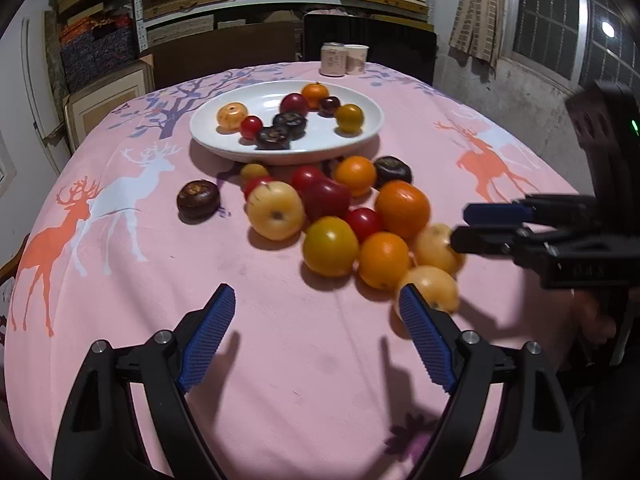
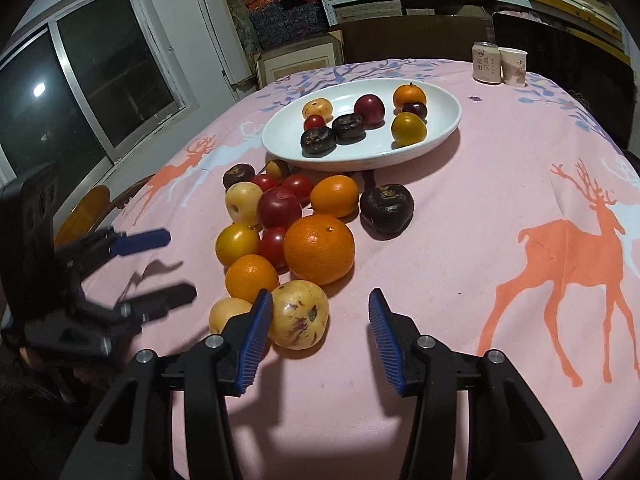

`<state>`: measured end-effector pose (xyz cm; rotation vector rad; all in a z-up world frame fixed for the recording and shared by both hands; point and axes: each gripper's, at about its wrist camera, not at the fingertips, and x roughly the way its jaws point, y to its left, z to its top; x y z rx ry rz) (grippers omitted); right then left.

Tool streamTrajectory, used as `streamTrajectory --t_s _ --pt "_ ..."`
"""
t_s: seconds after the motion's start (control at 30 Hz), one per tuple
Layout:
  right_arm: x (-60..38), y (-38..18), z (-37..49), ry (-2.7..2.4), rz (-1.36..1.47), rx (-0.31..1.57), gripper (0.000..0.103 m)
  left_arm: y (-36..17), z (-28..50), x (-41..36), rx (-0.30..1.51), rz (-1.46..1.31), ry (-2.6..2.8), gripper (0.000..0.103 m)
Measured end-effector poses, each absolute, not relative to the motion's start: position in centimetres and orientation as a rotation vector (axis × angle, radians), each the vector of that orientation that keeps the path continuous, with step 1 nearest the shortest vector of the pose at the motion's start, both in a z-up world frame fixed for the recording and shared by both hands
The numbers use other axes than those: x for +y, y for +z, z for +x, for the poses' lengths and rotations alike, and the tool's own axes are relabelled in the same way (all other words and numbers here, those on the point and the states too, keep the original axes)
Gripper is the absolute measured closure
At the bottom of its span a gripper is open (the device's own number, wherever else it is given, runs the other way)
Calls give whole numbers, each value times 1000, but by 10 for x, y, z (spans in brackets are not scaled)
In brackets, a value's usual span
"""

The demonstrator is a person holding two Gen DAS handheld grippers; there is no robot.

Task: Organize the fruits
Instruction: 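Grasp a pale yellow tomato with the right tool while the left grasps another pale yellow tomato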

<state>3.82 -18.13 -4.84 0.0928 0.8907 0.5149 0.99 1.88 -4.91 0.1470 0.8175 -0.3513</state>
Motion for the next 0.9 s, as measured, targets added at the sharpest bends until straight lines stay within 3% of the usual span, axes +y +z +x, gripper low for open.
streamTrajectory --t_s 0.3,0.33,0.63,0.83,0.9 --pt "-174 -65 51 533 157 952 53 -53 -12 -8 810 194 -424 21" --pt "-174 -67 51 545 171 947 59 -53 -13 -11 807 199 -426 21" --pt "-190 -47 28 453 125 766 62 -61 -7 -19 823 192 -419 21" --pt "-215 -35 26 303 108 742 62 -65 -2 -35 820 207 -408 21" --pt "-217 -34 24 291 99 737 62 -67 -1 -42 813 213 -409 31"
